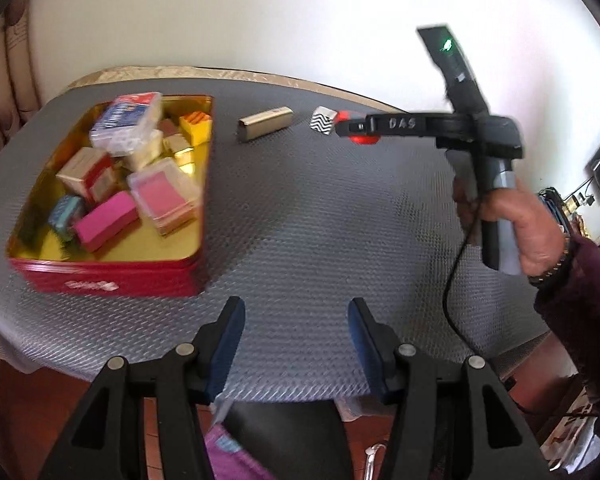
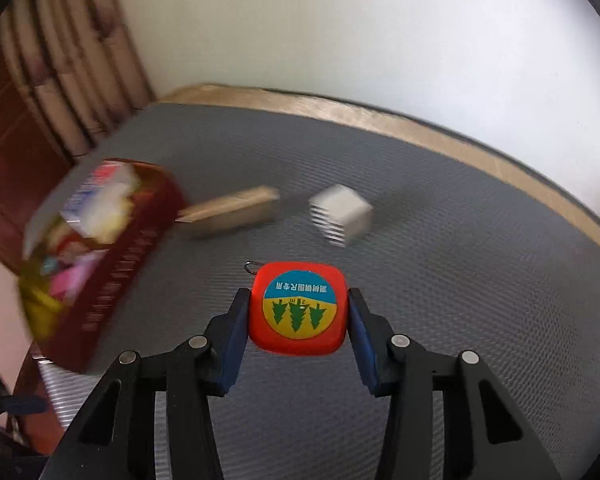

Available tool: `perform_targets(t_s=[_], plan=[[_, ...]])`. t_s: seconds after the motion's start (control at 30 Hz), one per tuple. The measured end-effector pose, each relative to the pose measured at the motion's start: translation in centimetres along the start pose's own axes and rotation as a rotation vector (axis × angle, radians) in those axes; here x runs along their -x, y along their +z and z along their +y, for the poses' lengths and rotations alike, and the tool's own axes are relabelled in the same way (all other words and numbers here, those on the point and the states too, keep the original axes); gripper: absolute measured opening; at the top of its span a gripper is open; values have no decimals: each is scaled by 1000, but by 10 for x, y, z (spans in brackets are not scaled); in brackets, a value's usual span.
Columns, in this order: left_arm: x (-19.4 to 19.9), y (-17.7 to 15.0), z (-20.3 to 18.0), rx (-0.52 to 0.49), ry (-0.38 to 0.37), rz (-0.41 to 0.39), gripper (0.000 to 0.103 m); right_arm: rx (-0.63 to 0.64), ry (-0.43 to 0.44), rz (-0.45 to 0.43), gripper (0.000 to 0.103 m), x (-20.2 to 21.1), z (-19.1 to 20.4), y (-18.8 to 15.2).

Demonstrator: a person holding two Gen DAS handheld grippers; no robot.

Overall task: Organize rigid objects
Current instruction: 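Carry the tape measure over the tin and open the right tool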

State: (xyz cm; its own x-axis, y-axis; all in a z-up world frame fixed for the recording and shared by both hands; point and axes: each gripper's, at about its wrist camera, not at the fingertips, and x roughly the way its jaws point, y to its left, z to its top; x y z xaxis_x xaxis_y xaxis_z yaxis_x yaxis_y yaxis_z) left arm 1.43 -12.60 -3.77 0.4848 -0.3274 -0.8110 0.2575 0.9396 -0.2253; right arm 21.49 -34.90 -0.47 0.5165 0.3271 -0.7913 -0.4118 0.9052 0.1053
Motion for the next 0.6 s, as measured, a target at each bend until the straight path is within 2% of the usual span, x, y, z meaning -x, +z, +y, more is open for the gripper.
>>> perform_targets(t_s=[0.1, 0.2, 0.3, 0.4, 0.5, 0.6], plan=[[16, -9, 11, 4, 70, -14, 55, 70, 86, -27, 44, 10, 49, 13], [26, -16, 25, 44, 100, -16, 55, 153, 167, -22, 44, 8, 100, 24], [33, -21, 40, 82, 122, -25, 55, 256, 176, 3, 44, -8, 145, 24], [35, -22, 52, 115, 108, -27, 55, 315, 170, 34, 44, -30, 176, 24], [37, -23, 61, 125, 114, -37, 55, 330, 165, 67, 44, -49, 187, 23], [31, -23, 65, 140, 106, -15, 55, 342, 139, 92, 44, -61, 189, 20]])
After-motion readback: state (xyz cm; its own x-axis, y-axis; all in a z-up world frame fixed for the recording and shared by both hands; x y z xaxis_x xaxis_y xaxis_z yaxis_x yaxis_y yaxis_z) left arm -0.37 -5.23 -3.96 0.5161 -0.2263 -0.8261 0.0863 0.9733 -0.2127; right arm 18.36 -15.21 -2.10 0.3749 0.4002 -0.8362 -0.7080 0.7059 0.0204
